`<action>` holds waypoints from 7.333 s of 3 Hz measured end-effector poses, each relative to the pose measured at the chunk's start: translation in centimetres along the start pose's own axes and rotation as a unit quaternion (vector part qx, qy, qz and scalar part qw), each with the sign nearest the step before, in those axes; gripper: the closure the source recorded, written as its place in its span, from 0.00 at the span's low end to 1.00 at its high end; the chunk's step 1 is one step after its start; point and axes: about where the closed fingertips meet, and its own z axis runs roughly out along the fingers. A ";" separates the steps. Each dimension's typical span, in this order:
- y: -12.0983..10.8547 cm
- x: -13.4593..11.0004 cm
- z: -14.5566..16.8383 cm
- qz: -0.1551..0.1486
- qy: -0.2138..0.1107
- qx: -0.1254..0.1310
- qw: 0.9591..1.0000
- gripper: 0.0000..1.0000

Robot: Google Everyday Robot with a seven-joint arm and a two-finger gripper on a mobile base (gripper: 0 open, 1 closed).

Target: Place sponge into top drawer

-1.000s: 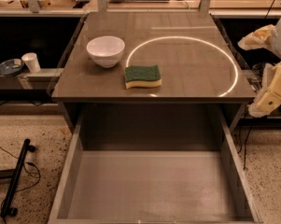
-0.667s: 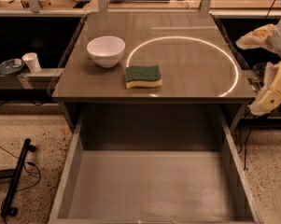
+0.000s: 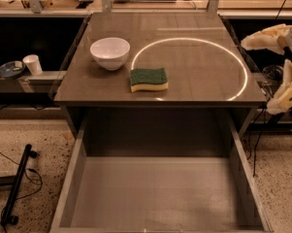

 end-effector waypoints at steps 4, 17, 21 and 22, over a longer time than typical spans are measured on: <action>-2.1 -1.4 -0.6 -0.026 -0.215 -0.029 0.976 0.00; -14.1 -2.4 11.5 -0.018 -0.199 -0.040 0.979 0.00; -15.8 -5.7 16.1 -0.019 -0.217 -0.047 0.975 0.00; -16.4 -6.9 18.0 -0.023 -0.223 -0.061 0.973 0.00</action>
Offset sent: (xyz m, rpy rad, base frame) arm 0.0029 -0.0023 0.0019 0.1345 0.0102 0.0227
